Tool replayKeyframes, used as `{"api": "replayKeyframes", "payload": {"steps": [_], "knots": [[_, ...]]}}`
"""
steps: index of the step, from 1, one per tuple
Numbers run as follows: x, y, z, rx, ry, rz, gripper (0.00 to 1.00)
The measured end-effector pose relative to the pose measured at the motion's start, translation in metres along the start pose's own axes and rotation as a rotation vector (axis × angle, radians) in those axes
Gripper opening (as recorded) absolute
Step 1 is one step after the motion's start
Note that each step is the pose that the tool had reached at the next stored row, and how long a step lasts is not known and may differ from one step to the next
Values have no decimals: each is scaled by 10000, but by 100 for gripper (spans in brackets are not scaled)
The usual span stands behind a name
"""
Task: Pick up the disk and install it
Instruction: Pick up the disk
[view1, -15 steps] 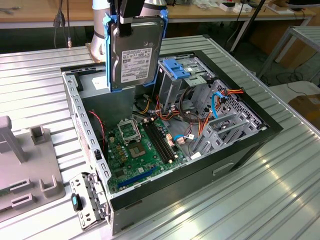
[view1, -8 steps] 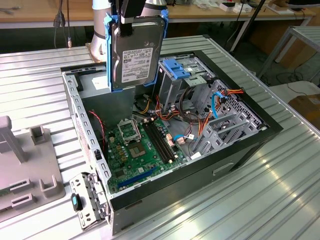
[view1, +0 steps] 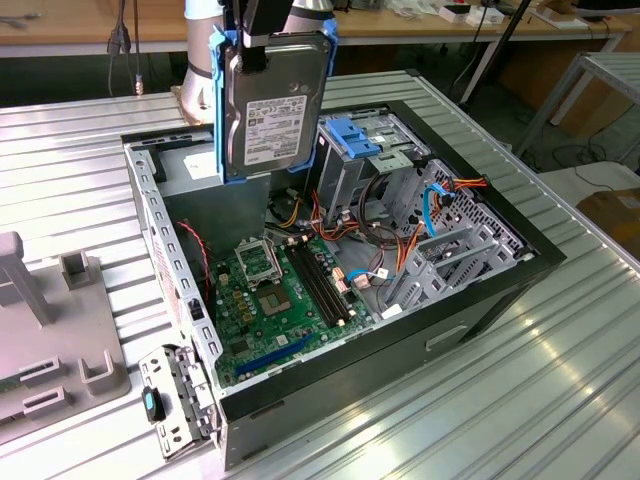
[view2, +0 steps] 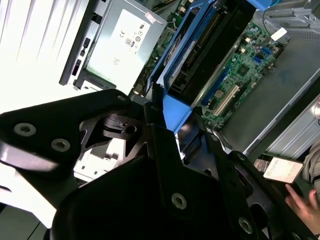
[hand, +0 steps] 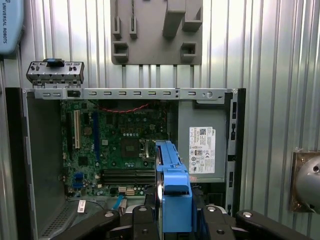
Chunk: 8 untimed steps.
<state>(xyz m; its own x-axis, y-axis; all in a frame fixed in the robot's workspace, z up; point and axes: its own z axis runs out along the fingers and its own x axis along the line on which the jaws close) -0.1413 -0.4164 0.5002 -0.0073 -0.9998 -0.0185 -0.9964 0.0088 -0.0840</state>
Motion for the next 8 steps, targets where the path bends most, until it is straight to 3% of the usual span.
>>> {"api": "replayKeyframes", "payload": {"steps": [4, 8], "knots": [[0, -68, 5, 0, 0, 2, 36], [0, -74, 6, 1, -1, 2, 36]]}}
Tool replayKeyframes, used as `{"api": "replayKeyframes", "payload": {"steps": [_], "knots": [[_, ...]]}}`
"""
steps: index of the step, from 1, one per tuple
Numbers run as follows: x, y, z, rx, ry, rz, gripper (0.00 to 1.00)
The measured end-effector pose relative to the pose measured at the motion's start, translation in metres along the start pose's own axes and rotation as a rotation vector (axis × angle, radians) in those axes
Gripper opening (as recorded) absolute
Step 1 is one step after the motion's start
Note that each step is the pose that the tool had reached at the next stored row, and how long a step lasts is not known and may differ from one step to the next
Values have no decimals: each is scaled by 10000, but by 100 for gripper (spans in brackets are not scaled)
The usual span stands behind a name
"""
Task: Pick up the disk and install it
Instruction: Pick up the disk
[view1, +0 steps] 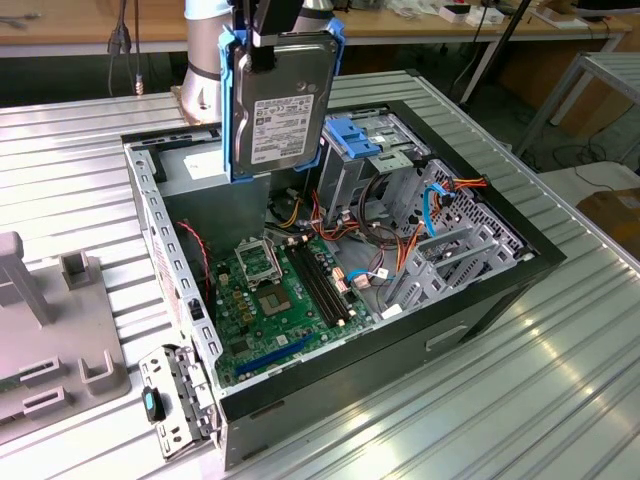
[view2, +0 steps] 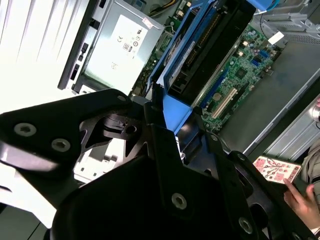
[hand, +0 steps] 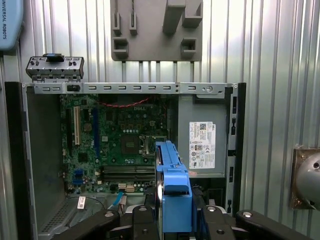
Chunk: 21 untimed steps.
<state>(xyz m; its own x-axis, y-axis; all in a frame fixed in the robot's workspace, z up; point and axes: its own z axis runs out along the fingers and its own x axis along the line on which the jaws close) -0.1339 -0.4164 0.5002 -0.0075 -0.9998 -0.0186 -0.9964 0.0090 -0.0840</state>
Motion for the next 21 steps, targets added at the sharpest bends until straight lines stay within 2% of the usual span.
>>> {"api": "replayKeyframes", "payload": {"steps": [12, 14, 21], "knots": [[0, -4, 0, 0, 0, 0, 36], [-1, -86, 8, 0, -1, -1, 36], [9, -214, 19, -1, 1, 0, 36]]}}
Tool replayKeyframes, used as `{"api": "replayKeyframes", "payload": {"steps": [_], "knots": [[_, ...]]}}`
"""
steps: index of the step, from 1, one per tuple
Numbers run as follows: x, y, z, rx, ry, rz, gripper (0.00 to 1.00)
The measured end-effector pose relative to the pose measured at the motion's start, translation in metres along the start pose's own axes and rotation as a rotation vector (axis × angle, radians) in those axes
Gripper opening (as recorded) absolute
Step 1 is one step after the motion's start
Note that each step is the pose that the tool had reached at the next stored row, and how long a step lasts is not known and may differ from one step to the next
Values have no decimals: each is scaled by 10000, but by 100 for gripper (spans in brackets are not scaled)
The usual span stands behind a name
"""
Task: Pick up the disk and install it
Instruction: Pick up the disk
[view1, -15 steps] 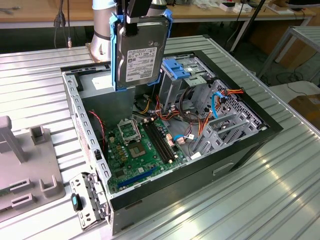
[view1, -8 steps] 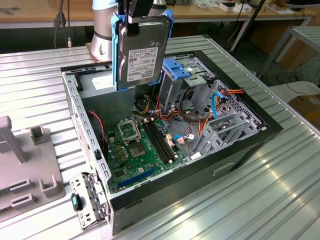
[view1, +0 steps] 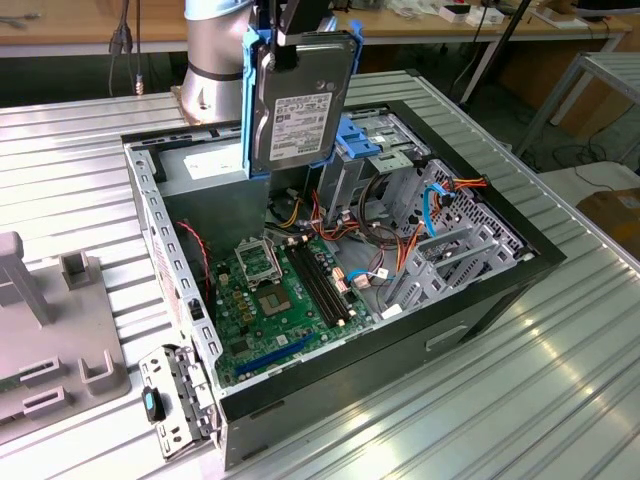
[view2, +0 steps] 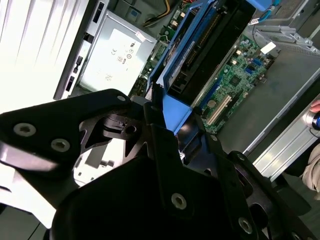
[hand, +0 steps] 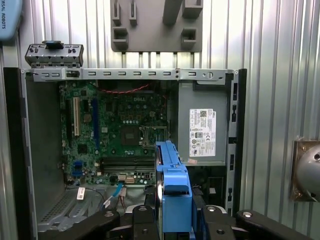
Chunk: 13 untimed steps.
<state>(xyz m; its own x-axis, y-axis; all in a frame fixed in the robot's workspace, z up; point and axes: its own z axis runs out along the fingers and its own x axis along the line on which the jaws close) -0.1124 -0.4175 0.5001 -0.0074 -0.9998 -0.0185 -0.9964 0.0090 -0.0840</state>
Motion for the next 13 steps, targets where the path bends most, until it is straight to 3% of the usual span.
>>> {"api": "replayKeyframes", "payload": {"steps": [4, 13], "knots": [[85, -10, 0, 1, -1, 0, 36], [148, -15, 0, 1, -1, 0, 36]]}}
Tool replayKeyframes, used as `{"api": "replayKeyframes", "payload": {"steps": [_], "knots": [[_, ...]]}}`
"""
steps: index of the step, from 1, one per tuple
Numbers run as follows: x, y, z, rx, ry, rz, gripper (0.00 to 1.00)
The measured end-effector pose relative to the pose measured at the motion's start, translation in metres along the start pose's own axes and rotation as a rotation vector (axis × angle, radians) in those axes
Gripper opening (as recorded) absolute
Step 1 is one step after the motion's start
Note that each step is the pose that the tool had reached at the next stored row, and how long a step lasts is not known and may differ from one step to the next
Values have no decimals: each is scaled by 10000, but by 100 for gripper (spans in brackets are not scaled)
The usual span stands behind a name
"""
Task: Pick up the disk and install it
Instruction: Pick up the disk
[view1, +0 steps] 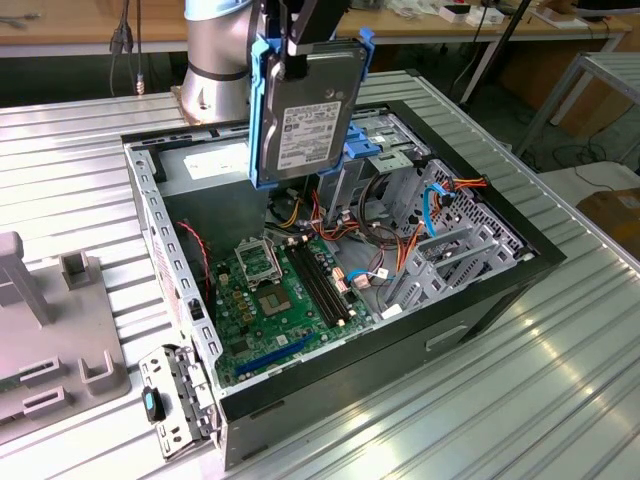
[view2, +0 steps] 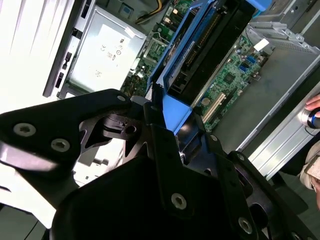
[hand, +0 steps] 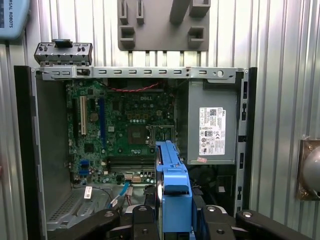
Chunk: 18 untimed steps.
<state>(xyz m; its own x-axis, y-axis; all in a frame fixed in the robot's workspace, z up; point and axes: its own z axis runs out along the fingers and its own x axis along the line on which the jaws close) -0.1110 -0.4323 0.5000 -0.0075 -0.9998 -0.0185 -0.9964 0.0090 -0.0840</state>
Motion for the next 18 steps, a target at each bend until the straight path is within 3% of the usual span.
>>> {"api": "replayKeyframes", "payload": {"steps": [13, 18], "knots": [[11, -1, 0, 0, -1, 0, 36], [11, -83, 8, 0, 0, 1, 36]]}}
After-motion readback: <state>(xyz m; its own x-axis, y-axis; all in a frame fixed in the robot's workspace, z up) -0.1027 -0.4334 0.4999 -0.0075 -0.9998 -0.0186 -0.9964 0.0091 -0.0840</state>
